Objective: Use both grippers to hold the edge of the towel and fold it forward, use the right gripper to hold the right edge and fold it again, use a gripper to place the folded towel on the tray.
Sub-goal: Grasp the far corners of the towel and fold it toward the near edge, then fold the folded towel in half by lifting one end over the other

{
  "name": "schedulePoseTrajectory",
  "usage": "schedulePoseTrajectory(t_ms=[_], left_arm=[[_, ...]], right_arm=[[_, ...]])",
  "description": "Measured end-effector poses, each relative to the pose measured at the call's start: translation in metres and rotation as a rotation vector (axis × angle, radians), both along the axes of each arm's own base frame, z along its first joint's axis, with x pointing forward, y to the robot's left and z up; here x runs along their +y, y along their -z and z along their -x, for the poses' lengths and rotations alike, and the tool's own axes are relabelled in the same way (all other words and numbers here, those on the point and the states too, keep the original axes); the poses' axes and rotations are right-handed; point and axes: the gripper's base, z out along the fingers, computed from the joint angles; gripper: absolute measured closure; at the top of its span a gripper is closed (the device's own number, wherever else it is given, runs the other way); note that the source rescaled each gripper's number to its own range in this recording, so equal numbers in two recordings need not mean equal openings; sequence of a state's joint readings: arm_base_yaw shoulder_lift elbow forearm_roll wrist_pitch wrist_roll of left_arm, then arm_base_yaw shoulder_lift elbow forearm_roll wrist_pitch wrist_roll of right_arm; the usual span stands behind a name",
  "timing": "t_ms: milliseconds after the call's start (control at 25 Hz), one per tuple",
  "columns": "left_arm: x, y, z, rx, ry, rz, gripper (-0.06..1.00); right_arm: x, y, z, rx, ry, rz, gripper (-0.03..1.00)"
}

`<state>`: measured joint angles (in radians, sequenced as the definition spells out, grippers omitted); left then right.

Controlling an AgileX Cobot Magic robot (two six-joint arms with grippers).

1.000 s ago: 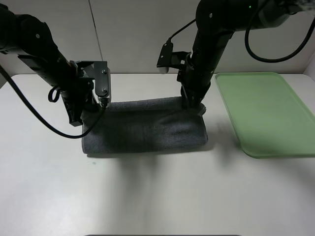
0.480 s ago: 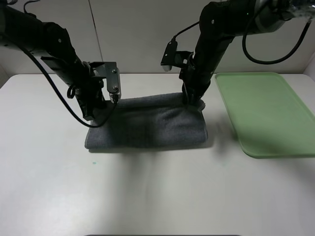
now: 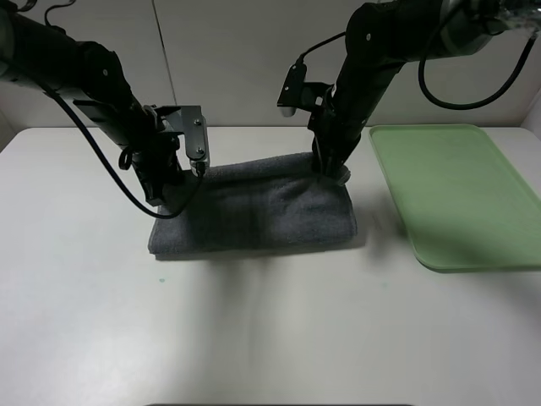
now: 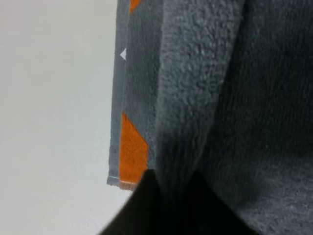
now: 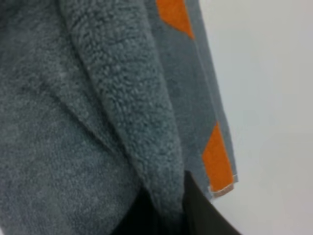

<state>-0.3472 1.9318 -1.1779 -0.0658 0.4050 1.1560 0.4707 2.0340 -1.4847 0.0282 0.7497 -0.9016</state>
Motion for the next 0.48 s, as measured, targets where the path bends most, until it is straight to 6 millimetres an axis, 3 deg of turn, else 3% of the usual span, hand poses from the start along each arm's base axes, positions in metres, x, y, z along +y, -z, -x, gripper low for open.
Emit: schedulePoseTrajectory(t_ms=[80, 160, 200, 280, 480], left_arm=[[0.0002, 0.0000, 0.0000, 0.002, -0.007, 0.001, 0.59], [0.0007, -0.0006, -0.0014, -0.006, -0.038, 0.020, 0.28], [0.0012, -0.0015, -0.0032, -0.021, -0.058, 0.035, 0.15], [0.0009, -0.0027, -0.0054, -0.039, -0.094, 0.062, 0.02], [0.0017, -0.0033, -0.0066, -0.046, -0.114, 0.076, -0.05]], right_arm=[[0.0000, -0.0003, -0.0010, -0.007, 0.023, -0.008, 0.71], [-0.0005, -0.0007, -0.0024, -0.011, 0.077, -0.025, 0.25], [-0.0016, -0.0012, -0.0042, -0.022, 0.105, -0.033, 0.15], [-0.0028, -0.0020, -0.0069, -0.046, 0.132, -0.039, 0.03], [-0.0043, -0.0022, -0.0082, -0.052, 0.149, -0.039, -0.03]])
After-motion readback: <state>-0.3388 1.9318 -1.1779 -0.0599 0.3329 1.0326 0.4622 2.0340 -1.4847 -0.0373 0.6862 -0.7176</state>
